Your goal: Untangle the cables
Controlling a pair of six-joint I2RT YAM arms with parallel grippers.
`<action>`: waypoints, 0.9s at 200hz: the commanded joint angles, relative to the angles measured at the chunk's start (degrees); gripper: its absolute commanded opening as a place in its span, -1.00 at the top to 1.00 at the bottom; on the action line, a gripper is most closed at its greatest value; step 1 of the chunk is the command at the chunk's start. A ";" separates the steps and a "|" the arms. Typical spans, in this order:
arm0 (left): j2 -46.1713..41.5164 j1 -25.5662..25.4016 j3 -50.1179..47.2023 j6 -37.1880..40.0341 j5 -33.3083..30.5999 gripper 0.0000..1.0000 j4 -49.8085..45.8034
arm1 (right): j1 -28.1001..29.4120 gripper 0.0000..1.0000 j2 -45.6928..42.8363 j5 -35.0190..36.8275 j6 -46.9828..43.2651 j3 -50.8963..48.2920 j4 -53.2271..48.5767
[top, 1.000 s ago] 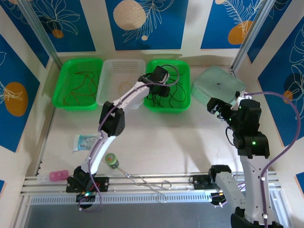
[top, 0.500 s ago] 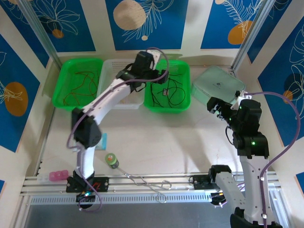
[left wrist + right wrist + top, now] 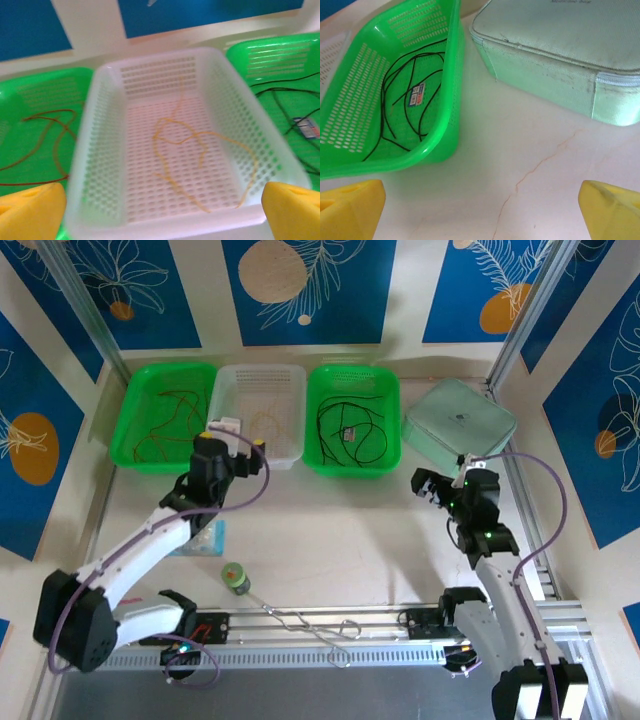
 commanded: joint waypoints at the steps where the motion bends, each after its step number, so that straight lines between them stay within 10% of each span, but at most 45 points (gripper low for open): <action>1: -4.50 1.23 -5.30 9.00 -5.97 -0.99 5.79 | 1.23 -0.98 1.90 3.73 -9.02 -4.06 15.10; 153: -9.02 11.57 -29.60 9.17 -5.30 -0.99 27.58 | 2.08 -0.98 44.99 2.69 -18.67 -12.17 72.04; 180: -3.50 12.28 -29.04 8.17 -5.19 -0.99 32.39 | 2.78 -0.98 44.71 3.73 -19.04 -9.53 66.49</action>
